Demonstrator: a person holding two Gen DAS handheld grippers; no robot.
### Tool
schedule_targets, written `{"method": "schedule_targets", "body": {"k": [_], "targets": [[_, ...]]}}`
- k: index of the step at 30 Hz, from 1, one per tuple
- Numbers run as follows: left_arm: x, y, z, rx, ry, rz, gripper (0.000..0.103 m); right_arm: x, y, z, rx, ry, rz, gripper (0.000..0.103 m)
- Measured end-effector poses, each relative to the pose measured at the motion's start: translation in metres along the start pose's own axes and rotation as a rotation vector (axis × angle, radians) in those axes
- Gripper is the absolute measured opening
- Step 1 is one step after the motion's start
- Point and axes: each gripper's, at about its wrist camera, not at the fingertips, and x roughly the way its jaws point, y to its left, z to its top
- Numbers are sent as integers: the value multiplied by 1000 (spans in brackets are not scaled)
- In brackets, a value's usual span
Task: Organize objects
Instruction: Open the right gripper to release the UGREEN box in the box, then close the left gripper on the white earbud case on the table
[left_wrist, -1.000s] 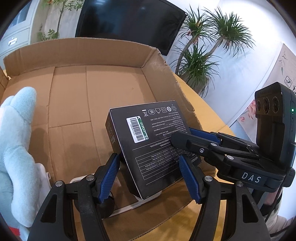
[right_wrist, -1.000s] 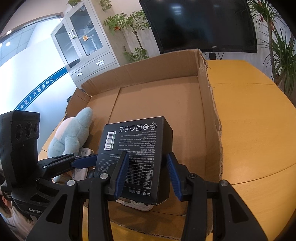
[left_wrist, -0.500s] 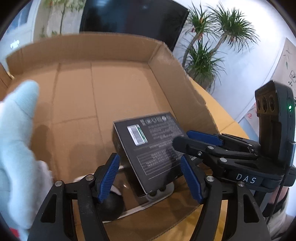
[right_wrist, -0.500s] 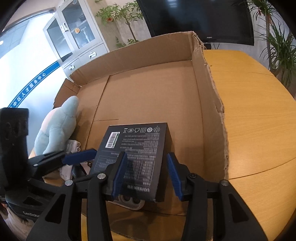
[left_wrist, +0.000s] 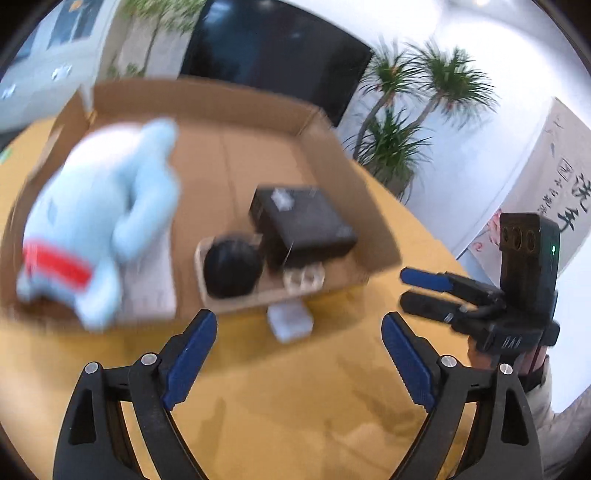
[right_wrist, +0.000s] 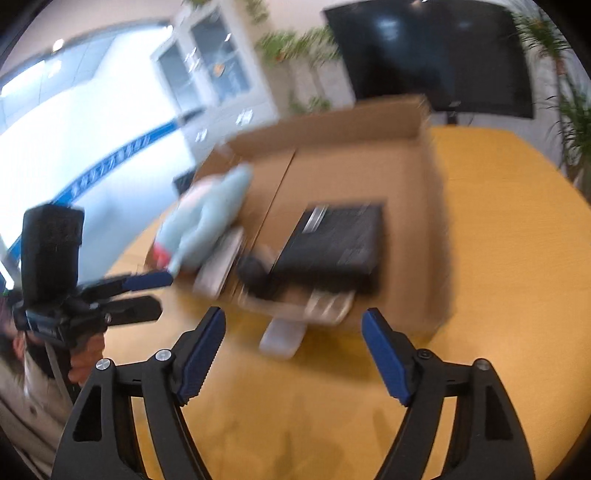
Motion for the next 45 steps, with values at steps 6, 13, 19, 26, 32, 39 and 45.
{"method": "schedule_targets", "body": {"k": [6,13,19,26,32,39,45], "targets": [[5,19,-31,-102,48,23,91,64,29,-27,-8,153,-79,54],[3,34,-43,-169,37,30,91,105,40,-30,-30,192,-200,49],[9,36,-41,-174,46,24,91,118,47,-31,-83,200,-259,42],[13,27,-46,-90,94,1,91,99,44,-39,-230,272,23,42],[27,-4,-55,56,181,-70,91,67,51,-69,-543,329,240,42],[54,-30,-60,170,275,-73,82,46,47,-85,-603,295,259,52],[68,-36,-58,237,312,-32,47,47,49,-88,-573,271,259,52]]}}
